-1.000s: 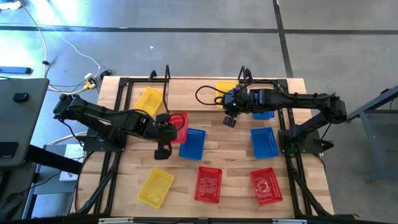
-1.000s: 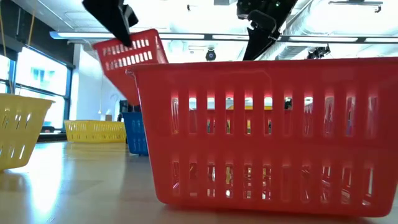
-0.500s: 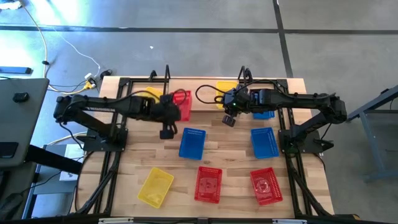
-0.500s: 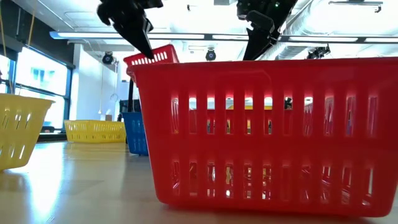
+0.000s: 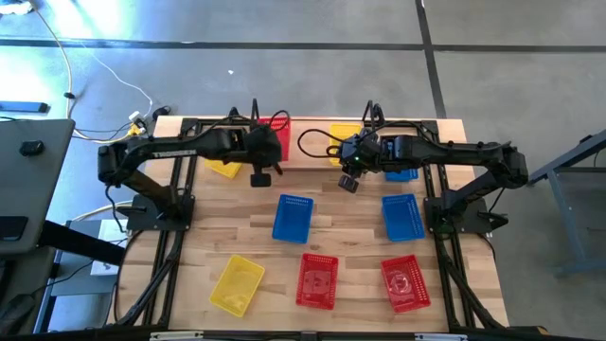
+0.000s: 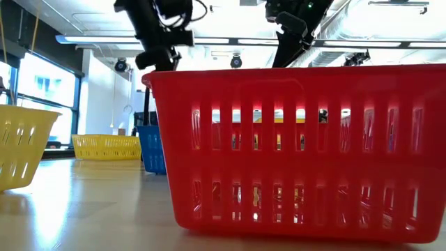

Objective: Stack baskets on shelf by color
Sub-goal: Put the left red bin on the shelf

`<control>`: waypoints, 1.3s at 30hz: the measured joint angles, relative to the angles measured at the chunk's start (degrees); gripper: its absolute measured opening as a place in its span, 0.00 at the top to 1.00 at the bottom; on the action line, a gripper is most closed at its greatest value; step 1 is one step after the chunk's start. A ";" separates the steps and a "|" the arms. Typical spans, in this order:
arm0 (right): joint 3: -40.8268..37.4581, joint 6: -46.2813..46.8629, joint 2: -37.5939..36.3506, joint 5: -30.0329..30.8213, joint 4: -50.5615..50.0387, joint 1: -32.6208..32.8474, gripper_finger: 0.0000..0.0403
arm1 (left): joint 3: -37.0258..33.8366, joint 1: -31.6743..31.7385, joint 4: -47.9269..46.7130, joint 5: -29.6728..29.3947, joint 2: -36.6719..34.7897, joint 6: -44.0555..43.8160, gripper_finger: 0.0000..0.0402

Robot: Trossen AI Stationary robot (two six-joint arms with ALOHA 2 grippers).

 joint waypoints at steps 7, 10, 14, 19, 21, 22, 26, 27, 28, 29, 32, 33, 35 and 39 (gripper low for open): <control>0.00 -0.42 0.00 0.55 0.00 0.00 0.75 | 0.00 2.43 0.00 1.90 4.33 0.01 1.00; 0.00 -0.46 0.00 1.82 -0.01 0.00 0.75 | 0.00 3.45 -0.05 2.84 5.66 0.01 1.00; 0.00 -0.61 0.00 2.34 0.00 0.00 0.75 | -0.02 4.29 0.09 2.87 6.98 0.00 1.00; 0.00 -0.46 0.00 2.32 -0.01 0.00 0.75 | -0.02 5.04 1.06 4.40 8.71 0.59 1.00; 0.00 -0.46 0.00 2.32 -0.02 0.00 0.75 | 0.00 5.06 1.90 4.40 9.02 1.45 1.00; 0.00 -0.46 0.00 2.31 0.00 0.00 0.75 | 0.00 5.06 1.99 4.42 9.13 1.49 1.00; 0.00 -0.46 0.00 2.23 -0.01 0.00 0.75 | 0.00 5.03 2.42 4.42 9.15 1.51 1.00; 0.00 -0.46 0.00 2.18 0.00 0.00 0.75 | 0.00 5.04 2.47 4.42 9.15 1.56 1.00; 0.00 -0.46 0.00 2.12 -0.01 0.00 0.75 | 0.00 5.08 2.57 4.42 9.15 1.86 1.00; 0.00 -0.46 0.00 2.11 -0.01 0.00 0.75 | 0.00 5.16 2.69 4.44 9.15 2.29 1.00; 0.00 -0.46 0.00 2.10 -0.02 0.00 0.75 | 0.00 5.17 2.65 4.42 9.15 2.95 0.98; 0.00 -0.46 0.00 2.10 0.00 0.00 0.75 | 0.00 5.17 2.65 4.42 9.15 2.95 0.97; 0.00 -0.46 0.00 2.12 0.00 0.00 0.75 | 0.00 5.17 2.63 4.42 9.15 2.97 0.95; 0.00 -0.46 0.00 2.12 -0.01 0.00 0.75 | 0.00 5.17 2.61 4.16 9.15 2.95 0.93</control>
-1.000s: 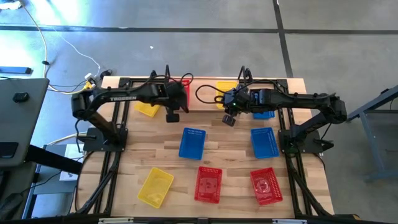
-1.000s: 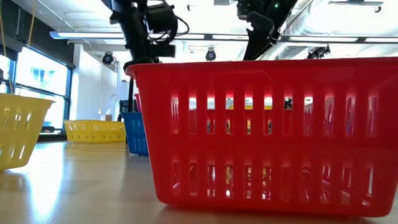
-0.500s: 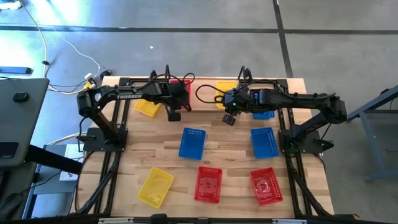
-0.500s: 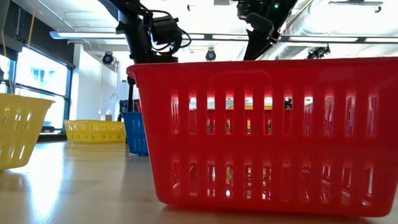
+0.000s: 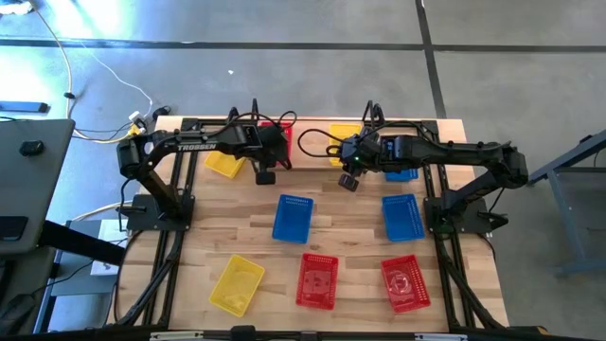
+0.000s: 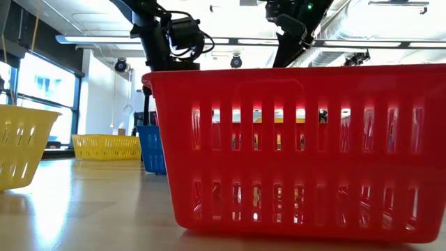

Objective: Stack baskets on shelf by color
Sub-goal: Put the left red bin on the shelf, then put the bottom right blue bin on the shelf

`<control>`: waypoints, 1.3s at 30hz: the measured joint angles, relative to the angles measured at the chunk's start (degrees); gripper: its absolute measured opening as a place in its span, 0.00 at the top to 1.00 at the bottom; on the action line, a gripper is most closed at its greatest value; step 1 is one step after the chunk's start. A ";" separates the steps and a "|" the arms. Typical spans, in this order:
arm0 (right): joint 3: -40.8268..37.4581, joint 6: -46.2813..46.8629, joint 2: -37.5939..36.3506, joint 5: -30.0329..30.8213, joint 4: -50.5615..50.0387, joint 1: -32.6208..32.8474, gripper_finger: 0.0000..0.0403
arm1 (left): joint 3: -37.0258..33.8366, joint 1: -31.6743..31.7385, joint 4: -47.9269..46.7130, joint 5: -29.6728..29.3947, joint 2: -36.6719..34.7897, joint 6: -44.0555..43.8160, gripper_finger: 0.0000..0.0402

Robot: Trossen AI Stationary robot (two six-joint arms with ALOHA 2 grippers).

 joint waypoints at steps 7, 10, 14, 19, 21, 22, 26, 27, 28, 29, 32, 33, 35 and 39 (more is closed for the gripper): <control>0.00 -0.02 0.00 0.22 0.01 0.00 0.75 | 0.00 0.00 -0.04 -0.11 0.00 0.02 0.88; 0.00 0.00 0.00 0.22 0.00 0.00 0.75 | 0.00 0.00 -0.04 -0.19 0.00 -0.02 0.83; 0.00 0.39 0.00 0.06 0.00 0.05 0.75 | 0.00 0.00 -0.07 -0.23 -0.02 -0.99 0.76; 0.00 0.45 0.00 -0.20 0.01 0.07 0.75 | 0.00 -0.04 -0.25 -0.35 -0.07 -4.63 0.66; 0.00 0.46 0.00 -0.20 0.01 0.07 0.75 | 0.00 -0.04 -0.51 -0.40 -0.07 -6.99 0.62; 0.00 0.46 0.00 -0.20 -0.01 0.07 0.75 | 0.00 -0.04 -0.62 -0.60 -0.07 -8.31 0.61; 0.00 0.45 0.00 -0.20 -0.01 0.07 0.75 | 0.00 -0.07 -1.42 -1.77 -0.07 -11.68 0.57; 0.00 0.44 0.00 -0.20 -0.01 0.07 0.75 | 0.00 -0.07 -1.54 -1.77 -0.07 -11.77 0.57; 0.00 0.43 0.00 -0.20 0.00 0.07 0.75 | 0.00 -0.10 -1.60 -1.78 -0.07 -11.85 0.57; 0.00 0.24 0.00 -0.20 -0.01 0.07 0.75 | 0.00 -0.20 -1.65 -1.80 -0.08 -11.88 0.57; 0.00 -0.17 0.00 -0.20 0.01 0.07 0.75 | 0.00 -0.64 -1.69 -1.80 -0.55 -12.06 0.57; 0.00 -0.17 0.00 -0.20 -0.01 0.07 0.75 | 0.00 -0.83 -1.70 -1.83 -0.89 -12.07 0.57; 0.00 -0.17 0.00 -0.20 0.00 0.07 0.75 | 0.31 -1.31 -1.95 -2.34 -1.45 -12.08 0.57; 0.00 -0.14 0.00 -0.20 0.00 0.45 0.75 | 2.60 -2.42 -3.49 -4.60 -2.60 -12.08 0.57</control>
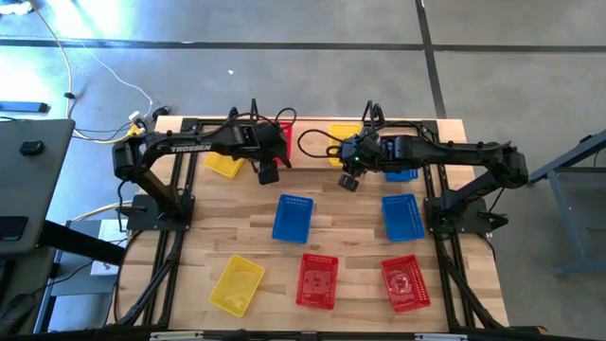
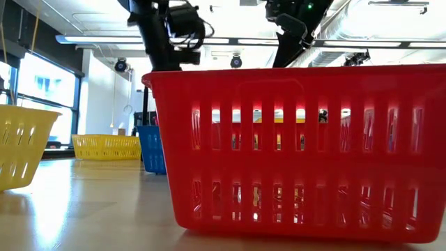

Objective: Stack baskets on shelf by color
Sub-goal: Put the bottom right blue bin on the shelf

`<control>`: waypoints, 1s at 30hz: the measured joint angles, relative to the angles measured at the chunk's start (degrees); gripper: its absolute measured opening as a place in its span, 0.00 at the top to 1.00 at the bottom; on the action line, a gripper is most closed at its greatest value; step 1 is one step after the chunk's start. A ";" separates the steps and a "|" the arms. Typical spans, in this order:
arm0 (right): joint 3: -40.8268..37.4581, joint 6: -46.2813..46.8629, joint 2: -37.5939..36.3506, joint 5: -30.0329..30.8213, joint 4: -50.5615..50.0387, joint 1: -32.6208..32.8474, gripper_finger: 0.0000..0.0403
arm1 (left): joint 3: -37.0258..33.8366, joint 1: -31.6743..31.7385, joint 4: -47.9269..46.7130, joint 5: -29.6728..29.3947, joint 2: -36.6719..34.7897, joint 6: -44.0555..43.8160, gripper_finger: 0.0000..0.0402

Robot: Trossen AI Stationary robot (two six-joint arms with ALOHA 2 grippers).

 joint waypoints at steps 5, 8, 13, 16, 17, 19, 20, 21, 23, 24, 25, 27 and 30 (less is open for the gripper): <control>0.00 -0.45 0.00 -0.02 -0.01 2.01 0.75 | 4.34 -1.47 -4.92 -0.78 -0.44 -1.10 0.57; 0.00 -0.45 0.00 0.00 -0.63 3.51 0.75 | 7.01 -2.85 -8.18 -0.76 -0.44 -2.87 0.57; 0.00 1.09 0.00 -0.02 -4.00 5.96 0.75 | 9.95 -5.93 -12.57 -0.65 -0.44 -3.99 0.57; 0.00 3.41 -0.02 -0.04 -6.64 7.53 0.75 | 10.38 -7.67 -14.97 -0.56 -1.08 -4.55 0.57; 0.00 4.16 -0.04 -0.09 -7.56 8.09 0.75 | 10.28 -8.24 -15.19 -0.51 -1.44 -5.01 0.57; 0.00 5.89 -0.04 -0.19 -9.55 9.30 0.75 | 10.20 -9.24 -16.18 -0.49 -2.14 -6.40 0.57; 0.00 6.90 -0.04 -0.24 -10.61 9.90 0.75 | 10.18 -9.73 -16.80 -0.49 -2.54 -7.24 0.57; 0.00 7.89 -0.04 -0.30 -11.69 10.53 0.75 | 10.18 -10.25 -17.20 -0.44 -3.00 -8.17 0.57; 0.00 9.87 -0.04 -0.71 -13.74 11.69 0.75 | 10.16 -11.09 -17.73 -0.02 -4.13 -10.02 0.57; 0.00 10.89 -0.04 -1.13 -14.73 12.24 0.75 | 10.14 -11.63 -17.80 0.15 -4.71 -10.85 0.57; 0.00 11.80 -0.04 -1.67 -15.61 12.83 0.75 | 10.14 -12.15 -17.71 0.38 -5.31 -11.65 0.57; 0.00 13.48 -0.04 -2.87 -17.35 13.96 0.75 | 10.14 -13.18 -17.74 0.80 -6.63 -13.09 0.57; 0.00 15.51 -0.04 -4.10 -20.35 15.75 0.75 | 10.14 -14.96 -17.71 0.84 -8.61 -15.14 0.57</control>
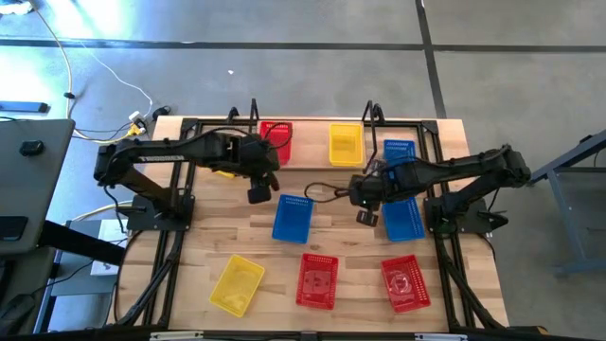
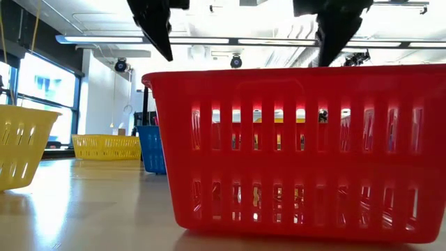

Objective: Stack baskets on shelf by color
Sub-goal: Put the bottom right blue bin on the shelf

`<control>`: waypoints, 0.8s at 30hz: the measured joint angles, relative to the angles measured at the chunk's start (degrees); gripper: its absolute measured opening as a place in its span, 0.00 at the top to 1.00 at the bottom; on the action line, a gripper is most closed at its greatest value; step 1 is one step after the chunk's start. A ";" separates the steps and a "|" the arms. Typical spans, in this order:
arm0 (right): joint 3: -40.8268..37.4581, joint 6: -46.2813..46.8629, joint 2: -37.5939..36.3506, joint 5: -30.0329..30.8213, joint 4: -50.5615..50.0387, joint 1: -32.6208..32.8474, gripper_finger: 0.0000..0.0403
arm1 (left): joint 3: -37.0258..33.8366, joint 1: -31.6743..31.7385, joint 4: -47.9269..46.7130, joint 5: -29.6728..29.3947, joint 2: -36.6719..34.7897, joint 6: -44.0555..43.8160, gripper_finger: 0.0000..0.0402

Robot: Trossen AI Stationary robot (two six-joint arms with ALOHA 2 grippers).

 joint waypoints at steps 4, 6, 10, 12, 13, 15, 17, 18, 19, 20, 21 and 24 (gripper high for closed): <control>0.00 2.39 -0.02 -0.93 -4.56 2.62 0.75 | 0.00 -2.40 0.13 -0.57 -1.82 -3.06 0.57; 0.00 3.39 -0.02 -1.18 -6.69 4.16 0.75 | 0.00 -3.65 0.23 -1.30 -2.27 -4.58 0.57; 0.00 5.68 -0.02 -1.37 -10.92 7.71 0.75 | -1.06 -6.32 1.39 -1.64 -2.30 -6.61 0.57; 0.00 7.77 -0.02 -1.28 -13.06 9.44 0.75 | -3.16 -7.43 2.73 -1.79 -2.28 -7.72 0.57; 0.00 8.73 -0.02 -1.28 -14.09 10.26 0.75 | -4.37 -7.88 3.25 -1.78 -2.25 -8.33 0.57; 0.00 10.88 -0.04 -1.22 -15.85 11.90 0.75 | -6.66 -8.63 4.14 -1.70 -2.25 -9.74 0.57; 0.00 12.53 -0.04 -1.08 -16.94 13.42 0.75 | -8.63 -9.21 4.56 -1.64 -2.25 -10.85 0.57; 0.00 12.98 -0.04 -1.10 -17.19 14.17 0.75 | -9.46 -9.41 4.71 -1.64 -2.23 -11.30 0.57; 0.00 13.17 -0.04 -1.14 -17.48 14.91 0.75 | -10.17 -9.60 4.91 -1.62 -2.23 -11.67 0.57; 0.00 13.20 -0.04 -1.29 -17.77 15.61 0.75 | -10.67 -9.66 5.01 -1.60 -2.21 -11.89 0.57; 0.00 13.23 -0.04 -1.57 -18.04 16.29 0.75 | -11.04 -9.68 5.01 -1.60 -2.21 -12.20 0.57; -1.80 14.65 -0.56 -3.40 -17.87 17.86 0.75 | -11.41 -9.68 5.26 -1.64 -2.21 -13.01 0.57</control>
